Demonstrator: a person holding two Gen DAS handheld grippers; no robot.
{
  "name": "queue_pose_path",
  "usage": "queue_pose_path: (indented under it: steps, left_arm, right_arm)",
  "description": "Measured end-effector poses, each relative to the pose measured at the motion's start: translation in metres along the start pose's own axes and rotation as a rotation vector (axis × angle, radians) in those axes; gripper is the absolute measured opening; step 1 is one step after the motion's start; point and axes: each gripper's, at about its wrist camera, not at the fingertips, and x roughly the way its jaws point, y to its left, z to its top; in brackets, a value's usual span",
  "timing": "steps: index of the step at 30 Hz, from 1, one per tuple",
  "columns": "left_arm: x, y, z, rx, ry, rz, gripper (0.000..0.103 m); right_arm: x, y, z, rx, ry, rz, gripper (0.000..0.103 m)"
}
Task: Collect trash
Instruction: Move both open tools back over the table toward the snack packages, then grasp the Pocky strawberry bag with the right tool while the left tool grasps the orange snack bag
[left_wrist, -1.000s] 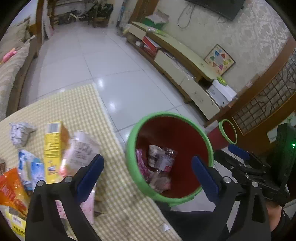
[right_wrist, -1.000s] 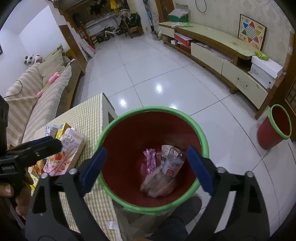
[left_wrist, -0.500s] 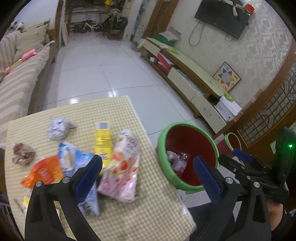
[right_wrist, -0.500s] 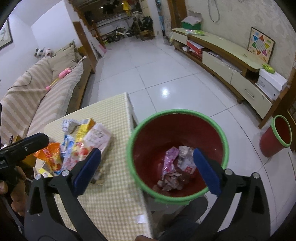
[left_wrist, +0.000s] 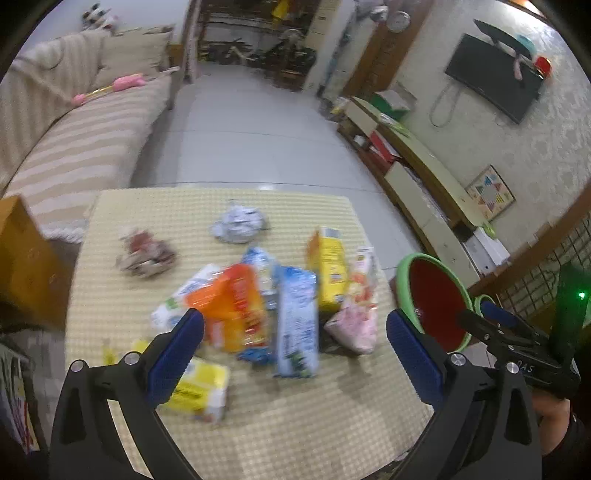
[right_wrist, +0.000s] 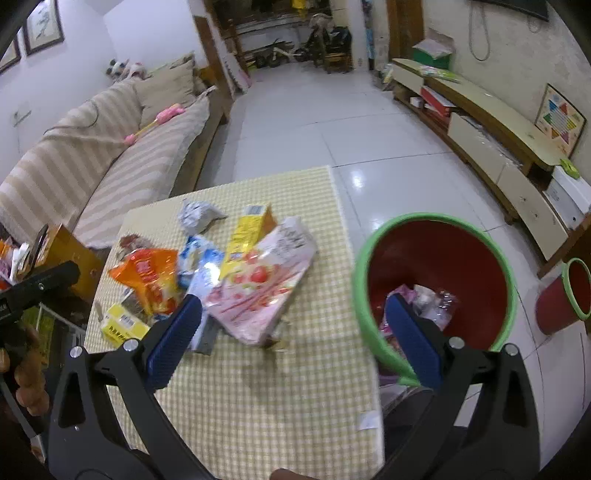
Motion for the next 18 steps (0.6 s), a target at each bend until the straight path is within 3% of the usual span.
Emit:
queue_pose_path:
  steps: [7,18]
  left_arm:
    - [-0.013,0.047,-0.012,-0.044,0.013,0.042,0.095]
    - [0.014,0.058,-0.014,-0.055,0.076,0.014,0.095]
  right_arm:
    - [0.012,0.034,-0.008,-0.014,0.032,0.026,0.098]
    - [0.033,0.035,-0.01,0.027,0.074,0.008,0.098]
